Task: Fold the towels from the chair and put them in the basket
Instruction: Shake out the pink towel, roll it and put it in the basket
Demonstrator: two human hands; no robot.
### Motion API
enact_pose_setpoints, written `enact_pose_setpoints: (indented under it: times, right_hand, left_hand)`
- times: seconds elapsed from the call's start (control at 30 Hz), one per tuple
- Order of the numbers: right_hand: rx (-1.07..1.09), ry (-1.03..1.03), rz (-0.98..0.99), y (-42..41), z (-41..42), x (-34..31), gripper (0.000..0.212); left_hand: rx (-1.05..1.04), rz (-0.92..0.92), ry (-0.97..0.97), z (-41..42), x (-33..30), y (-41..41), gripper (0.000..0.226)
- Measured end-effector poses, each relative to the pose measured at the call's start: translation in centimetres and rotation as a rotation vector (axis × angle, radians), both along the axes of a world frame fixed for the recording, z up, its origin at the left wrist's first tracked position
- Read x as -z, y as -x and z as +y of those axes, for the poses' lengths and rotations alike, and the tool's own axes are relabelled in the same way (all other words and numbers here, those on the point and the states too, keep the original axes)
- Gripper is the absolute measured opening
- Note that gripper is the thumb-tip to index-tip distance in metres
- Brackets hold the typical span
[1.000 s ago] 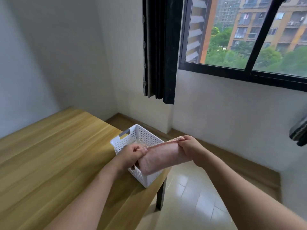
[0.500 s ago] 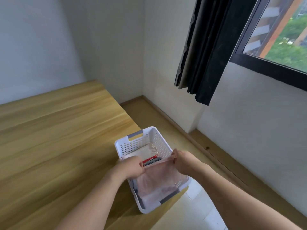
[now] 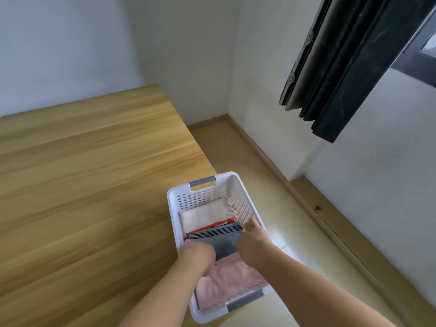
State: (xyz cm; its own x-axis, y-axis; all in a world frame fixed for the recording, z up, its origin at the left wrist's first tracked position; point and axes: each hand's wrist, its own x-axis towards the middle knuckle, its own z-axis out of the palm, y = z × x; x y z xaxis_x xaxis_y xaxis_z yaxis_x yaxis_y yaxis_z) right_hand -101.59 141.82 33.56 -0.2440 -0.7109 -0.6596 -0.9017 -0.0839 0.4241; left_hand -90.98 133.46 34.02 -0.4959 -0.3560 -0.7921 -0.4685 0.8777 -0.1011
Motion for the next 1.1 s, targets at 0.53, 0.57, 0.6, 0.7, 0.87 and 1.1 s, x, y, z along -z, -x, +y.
enact_pose_setpoints:
  times: [0.53,0.57,0.6,0.7,0.87,1.1]
  right_hand:
    - [0.279,0.119,-0.158,-0.9,0.5,2.0,0.029]
    - [0.322,0.095,-0.218,-1.3,0.8,1.5,0.029]
    - [0.353,0.045,-0.285,-1.5,1.1,1.4,0.028]
    - [0.405,-0.085,-0.434,-1.6,1.7,1.5,0.027]
    - [0.513,-0.096,-0.489,-1.1,2.1,3.2,0.039]
    - [0.697,-0.007,-0.583,-1.4,3.0,-0.3,0.038]
  left_hand:
    - [0.016,0.2,0.049,0.8,1.1,-0.9,0.031]
    - [0.0,0.172,0.005,1.1,1.0,-1.0,0.031]
    - [-0.015,0.118,-0.051,1.3,1.0,-1.0,0.032]
    - [0.005,-0.097,-0.195,2.0,1.2,-0.5,0.042]
    - [0.057,-0.255,-0.238,2.2,3.4,0.3,0.048]
    - [-0.004,-0.097,-0.231,1.7,0.8,0.1,0.034]
